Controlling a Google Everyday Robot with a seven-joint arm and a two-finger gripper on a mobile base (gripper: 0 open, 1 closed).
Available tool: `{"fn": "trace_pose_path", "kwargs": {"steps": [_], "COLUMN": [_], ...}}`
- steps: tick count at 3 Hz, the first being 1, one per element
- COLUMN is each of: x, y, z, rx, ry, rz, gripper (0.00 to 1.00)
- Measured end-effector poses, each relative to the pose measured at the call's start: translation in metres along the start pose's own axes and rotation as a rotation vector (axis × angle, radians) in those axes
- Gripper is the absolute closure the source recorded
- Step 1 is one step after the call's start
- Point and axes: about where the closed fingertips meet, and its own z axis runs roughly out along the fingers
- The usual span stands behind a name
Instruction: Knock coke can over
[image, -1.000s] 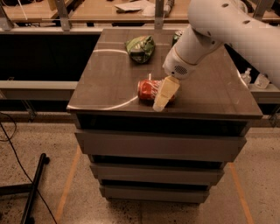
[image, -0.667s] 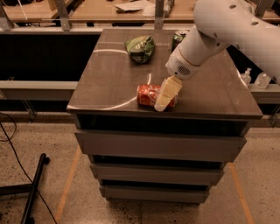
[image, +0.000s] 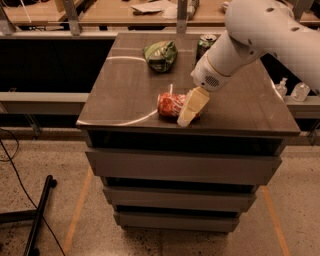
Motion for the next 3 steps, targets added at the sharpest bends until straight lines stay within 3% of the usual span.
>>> {"fn": "trace_pose_path", "kwargs": {"steps": [2,3], "x": [0.012,0.017], "y": [0.006,0.007], "z": [-0.013,-0.018], "rx": [-0.044,-0.049], "ry": [-0.098,-0.128], "rz": [-0.06,-0.056], "gripper": [0.0,0.0]}}
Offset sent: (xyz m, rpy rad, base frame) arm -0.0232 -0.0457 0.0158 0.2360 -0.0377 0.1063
